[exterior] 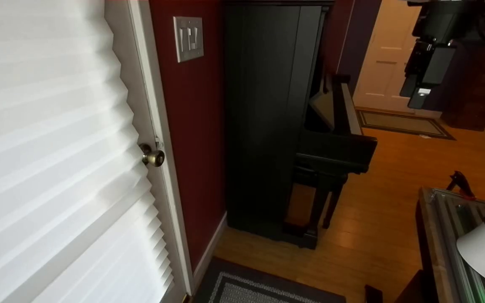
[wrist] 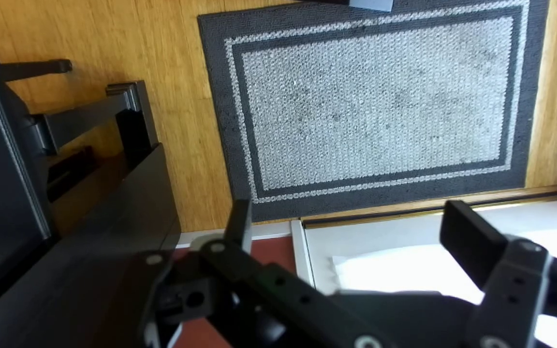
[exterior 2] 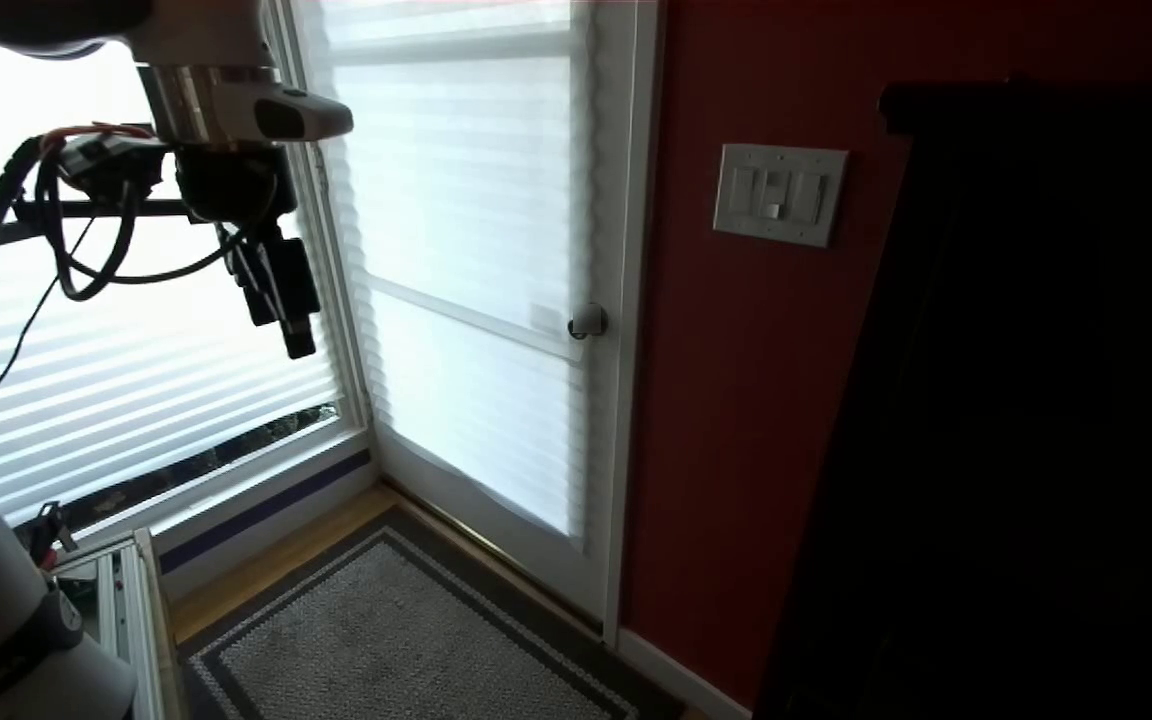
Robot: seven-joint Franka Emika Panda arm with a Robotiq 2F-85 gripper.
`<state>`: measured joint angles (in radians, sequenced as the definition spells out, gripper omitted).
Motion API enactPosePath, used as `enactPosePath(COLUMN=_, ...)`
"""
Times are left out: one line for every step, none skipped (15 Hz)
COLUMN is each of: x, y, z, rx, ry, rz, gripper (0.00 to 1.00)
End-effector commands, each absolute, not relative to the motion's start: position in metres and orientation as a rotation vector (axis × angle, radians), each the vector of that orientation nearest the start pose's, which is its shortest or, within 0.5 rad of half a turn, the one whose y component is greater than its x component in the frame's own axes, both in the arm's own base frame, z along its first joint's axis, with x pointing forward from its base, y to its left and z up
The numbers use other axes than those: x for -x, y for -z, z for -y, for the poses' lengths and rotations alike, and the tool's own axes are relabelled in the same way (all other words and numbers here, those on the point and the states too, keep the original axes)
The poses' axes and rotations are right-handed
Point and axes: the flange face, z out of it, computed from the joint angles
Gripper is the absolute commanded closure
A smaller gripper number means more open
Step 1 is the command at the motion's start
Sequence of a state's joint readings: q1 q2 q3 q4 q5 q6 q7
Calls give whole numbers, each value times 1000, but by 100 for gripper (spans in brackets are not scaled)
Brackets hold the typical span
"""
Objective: Press the top middle switch
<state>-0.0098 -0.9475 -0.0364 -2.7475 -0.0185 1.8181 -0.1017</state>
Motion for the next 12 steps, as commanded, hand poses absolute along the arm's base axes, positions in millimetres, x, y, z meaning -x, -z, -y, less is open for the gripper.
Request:
enactPosePath(x=-300, y=-479, z=3, rx=3123, ry=159, rz=79, gripper=0)
enactPosePath(x=-309, y=-482, z=-2, rx=3124, ry=201, rz=84, gripper=0)
enactPosePath(x=-320, y=-486, z=-7, rx=3132, ry=259, rz=93, gripper=0)
enactPosePath(x=-335, y=-489, z=-15, rx=3141, ry=292, rz=110, gripper=0)
enactPosePath(x=-350, y=-491, z=-21, rx=3157, ry=333, rz=139, gripper=0)
enactPosePath(x=-366, y=-495, z=-27, rx=3173, ry=402, rz=164, gripper=0)
enactPosePath(x=-383, y=-500, z=-30, rx=3184, ry=439, rz=179, gripper=0)
enactPosePath(x=-403, y=-506, z=-31, rx=3200, ry=502, rz=185, gripper=0)
enactPosePath(x=-420, y=-512, z=-30, rx=3217, ry=524, rz=187, gripper=0)
enactPosePath(x=-438, y=-518, z=-24, rx=3243, ry=567, rz=182, gripper=0)
enactPosePath(x=-455, y=-525, z=-17, rx=3264, ry=584, rz=172, gripper=0)
enactPosePath(x=-471, y=-531, z=-7, rx=3298, ry=601, rz=165, gripper=0)
